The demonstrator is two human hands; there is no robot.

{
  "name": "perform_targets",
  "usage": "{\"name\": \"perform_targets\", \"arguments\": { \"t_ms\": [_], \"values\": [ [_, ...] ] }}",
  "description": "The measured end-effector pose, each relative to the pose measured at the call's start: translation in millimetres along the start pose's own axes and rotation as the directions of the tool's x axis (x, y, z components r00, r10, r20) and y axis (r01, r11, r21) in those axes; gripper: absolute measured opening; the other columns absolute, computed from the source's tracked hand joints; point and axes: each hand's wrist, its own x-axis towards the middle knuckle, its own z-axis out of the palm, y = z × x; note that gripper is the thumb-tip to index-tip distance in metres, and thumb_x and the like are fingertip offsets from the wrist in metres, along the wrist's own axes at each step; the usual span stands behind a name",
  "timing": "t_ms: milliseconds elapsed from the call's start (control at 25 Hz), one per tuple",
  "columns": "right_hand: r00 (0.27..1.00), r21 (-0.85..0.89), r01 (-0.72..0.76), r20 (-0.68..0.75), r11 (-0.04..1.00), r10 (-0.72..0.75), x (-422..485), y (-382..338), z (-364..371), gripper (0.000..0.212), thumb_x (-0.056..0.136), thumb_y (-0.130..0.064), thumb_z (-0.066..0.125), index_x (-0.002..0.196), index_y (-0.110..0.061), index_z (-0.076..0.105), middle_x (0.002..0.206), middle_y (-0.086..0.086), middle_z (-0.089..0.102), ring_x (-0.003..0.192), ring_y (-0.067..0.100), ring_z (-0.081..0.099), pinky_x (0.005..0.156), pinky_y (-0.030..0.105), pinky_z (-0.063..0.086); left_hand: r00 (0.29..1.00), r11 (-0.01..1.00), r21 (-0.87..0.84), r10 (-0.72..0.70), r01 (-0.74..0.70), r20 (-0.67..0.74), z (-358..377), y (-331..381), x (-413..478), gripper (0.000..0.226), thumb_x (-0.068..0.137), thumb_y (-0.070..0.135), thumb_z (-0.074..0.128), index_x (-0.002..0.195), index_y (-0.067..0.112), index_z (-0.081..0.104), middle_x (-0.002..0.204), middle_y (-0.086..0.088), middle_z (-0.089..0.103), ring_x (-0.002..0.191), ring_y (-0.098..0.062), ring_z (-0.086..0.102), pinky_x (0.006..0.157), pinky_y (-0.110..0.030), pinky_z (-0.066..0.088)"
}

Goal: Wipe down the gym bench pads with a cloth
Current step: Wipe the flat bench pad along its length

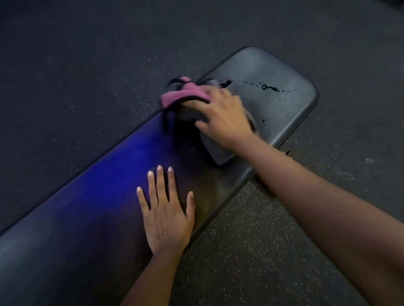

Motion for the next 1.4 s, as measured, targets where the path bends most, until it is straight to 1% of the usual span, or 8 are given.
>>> {"name": "perform_targets", "arguments": {
  "t_ms": [120, 240, 360, 640, 880, 1120, 1240, 1400],
  "values": [
    [0.959, 0.042, 0.198, 0.199, 0.979, -0.203, 7, -63, 24, 0.049, 0.089, -0.031, 0.047, 0.136, -0.044, 0.037, 0.151, 0.004, 0.022, 0.136, 0.028, 0.022, 0.105, 0.055, 0.022, 1.000, 1.000, 0.028, -0.006, 0.006, -0.007, 1, -2, 1, 0.071, 0.089, 0.057, 0.005, 0.147, 0.016, 0.007, 0.155, -0.008, 0.002, 0.145, -0.025, 0.002, 0.115, -0.047, 0.001],
    [0.956, 0.028, 0.201, 0.214, 0.979, -0.202, 8, -58, 37, 0.048, 0.090, -0.031, 0.046, 0.135, -0.044, 0.037, 0.152, 0.005, 0.020, 0.138, 0.028, 0.018, 0.106, 0.059, 0.020, 1.000, 0.999, 0.046, -0.008, 0.008, -0.001, 2, -2, 1, 0.070, 0.090, 0.055, 0.011, 0.146, 0.014, 0.016, 0.153, -0.010, 0.010, 0.143, -0.027, 0.012, 0.113, -0.048, 0.005],
    [0.954, -0.007, 0.207, 0.224, 0.978, -0.200, 19, -36, 32, 0.048, 0.091, -0.031, 0.046, 0.136, -0.042, 0.036, 0.152, 0.007, 0.020, 0.137, 0.029, 0.018, 0.104, 0.060, 0.025, 1.000, 0.999, 0.052, -0.007, 0.006, 0.014, 1, -1, 4, 0.069, 0.090, 0.055, 0.012, 0.146, 0.016, 0.011, 0.155, -0.010, 0.011, 0.144, -0.025, 0.006, 0.114, -0.047, 0.001],
    [0.974, -0.024, 0.134, 0.190, 0.991, -0.127, 53, 25, 31, 0.047, 0.089, -0.032, 0.047, 0.134, -0.038, 0.037, 0.149, 0.006, 0.023, 0.132, 0.031, 0.024, 0.095, 0.054, 0.032, 0.999, 0.998, -0.050, -0.025, 0.027, 0.030, -15, 32, 25, 0.063, 0.092, 0.049, 0.019, 0.146, 0.017, 0.016, 0.154, -0.010, 0.022, 0.143, -0.021, 0.006, 0.114, -0.049, 0.009],
    [0.993, -0.065, 0.043, 0.113, 0.997, -0.035, 95, 122, 23, 0.050, 0.086, -0.029, 0.050, 0.134, -0.035, 0.039, 0.145, 0.007, 0.030, 0.127, 0.032, 0.031, 0.092, 0.052, 0.035, 0.984, 0.978, -0.149, 0.162, -0.149, 0.078, -14, 113, 113, 0.065, 0.087, 0.054, 0.003, 0.143, 0.024, -0.011, 0.158, 0.000, -0.002, 0.142, -0.013, -0.015, 0.113, -0.038, -0.014],
    [0.993, -0.098, -0.091, 0.065, 0.991, 0.097, 128, 199, 16, 0.051, 0.086, -0.026, 0.051, 0.135, -0.035, 0.039, 0.141, 0.011, 0.034, 0.122, 0.035, 0.036, 0.092, 0.051, 0.037, 0.981, 0.981, 0.009, 0.194, -0.194, -0.002, 9, 139, 136, 0.062, 0.092, 0.050, 0.022, 0.144, 0.017, 0.023, 0.151, -0.006, 0.031, 0.142, -0.021, 0.020, 0.115, -0.045, 0.010],
    [0.982, -0.066, -0.146, 0.112, 0.987, 0.153, 139, 215, 9, 0.053, 0.087, -0.026, 0.051, 0.138, -0.036, 0.039, 0.137, 0.013, 0.037, 0.119, 0.037, 0.039, 0.093, 0.050, 0.039, 0.980, 0.980, 0.036, 0.198, -0.198, -0.022, 13, 135, 135, 0.062, 0.093, 0.051, 0.018, 0.146, 0.018, 0.021, 0.153, -0.006, 0.026, 0.142, -0.019, 0.013, 0.114, -0.042, 0.002],
    [0.986, 0.149, -0.164, 0.063, 0.975, 0.156, 110, 195, -15, 0.053, 0.084, -0.024, 0.055, 0.134, -0.038, 0.045, 0.130, 0.013, 0.045, 0.110, 0.035, 0.049, 0.093, 0.045, 0.043, 0.981, 0.981, 0.021, 0.194, -0.194, 0.000, 9, 138, 136, 0.060, 0.095, 0.049, 0.011, 0.146, 0.018, 0.017, 0.153, -0.005, 0.018, 0.143, -0.019, 0.009, 0.114, -0.043, 0.003]
  ]
}}
